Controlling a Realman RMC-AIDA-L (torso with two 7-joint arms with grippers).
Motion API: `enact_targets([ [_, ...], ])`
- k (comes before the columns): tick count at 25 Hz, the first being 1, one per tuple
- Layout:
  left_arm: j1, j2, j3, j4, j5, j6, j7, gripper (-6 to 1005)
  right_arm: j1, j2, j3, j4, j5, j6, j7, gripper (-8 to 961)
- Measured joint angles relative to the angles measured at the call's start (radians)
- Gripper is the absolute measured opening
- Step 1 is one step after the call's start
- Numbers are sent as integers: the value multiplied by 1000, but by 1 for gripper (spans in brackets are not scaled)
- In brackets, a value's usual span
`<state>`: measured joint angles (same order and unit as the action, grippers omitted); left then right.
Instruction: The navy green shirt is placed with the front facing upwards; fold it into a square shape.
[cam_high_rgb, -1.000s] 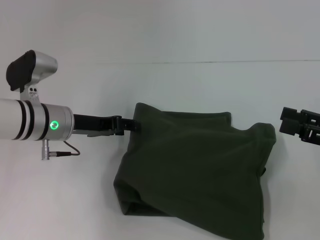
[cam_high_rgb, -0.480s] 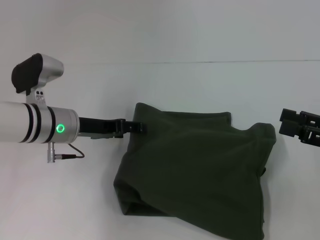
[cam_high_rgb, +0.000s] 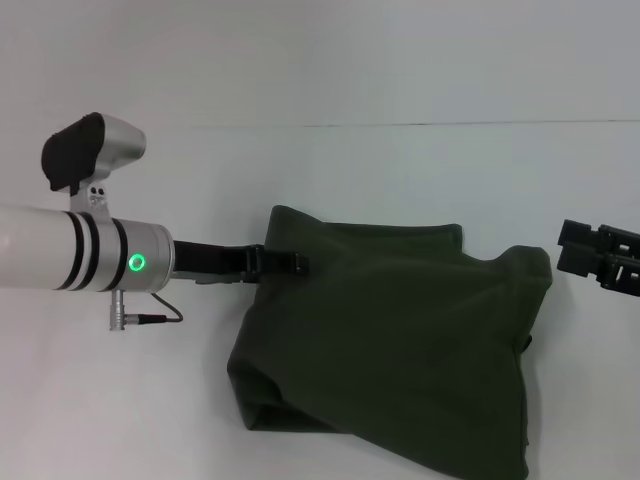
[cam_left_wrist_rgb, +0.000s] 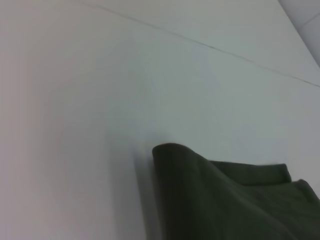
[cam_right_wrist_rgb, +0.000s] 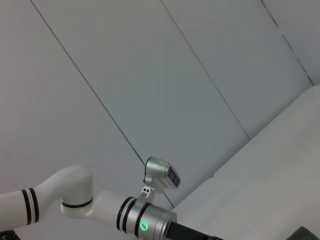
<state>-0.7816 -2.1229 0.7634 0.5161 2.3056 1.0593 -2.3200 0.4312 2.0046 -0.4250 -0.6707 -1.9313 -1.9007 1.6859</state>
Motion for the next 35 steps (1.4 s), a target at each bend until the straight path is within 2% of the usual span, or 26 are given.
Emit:
enact_targets([
  [16,-14,-6,12,-22,-7,3,11,876,1,-2,-2,8,-1,3,-4,774],
  [27,-15,-12,14,-16,-5,1,60,545,4,-2,-3,8,-2,6,-2,774],
  [30,-16,-12,14,-16,-7,1,72,301,5,-3,-3,8,-2,7,-1,774],
  [35,-16,-12,12,-16,-8,-4,80,75,11,-3,-3,8,-2,8,-1,774],
])
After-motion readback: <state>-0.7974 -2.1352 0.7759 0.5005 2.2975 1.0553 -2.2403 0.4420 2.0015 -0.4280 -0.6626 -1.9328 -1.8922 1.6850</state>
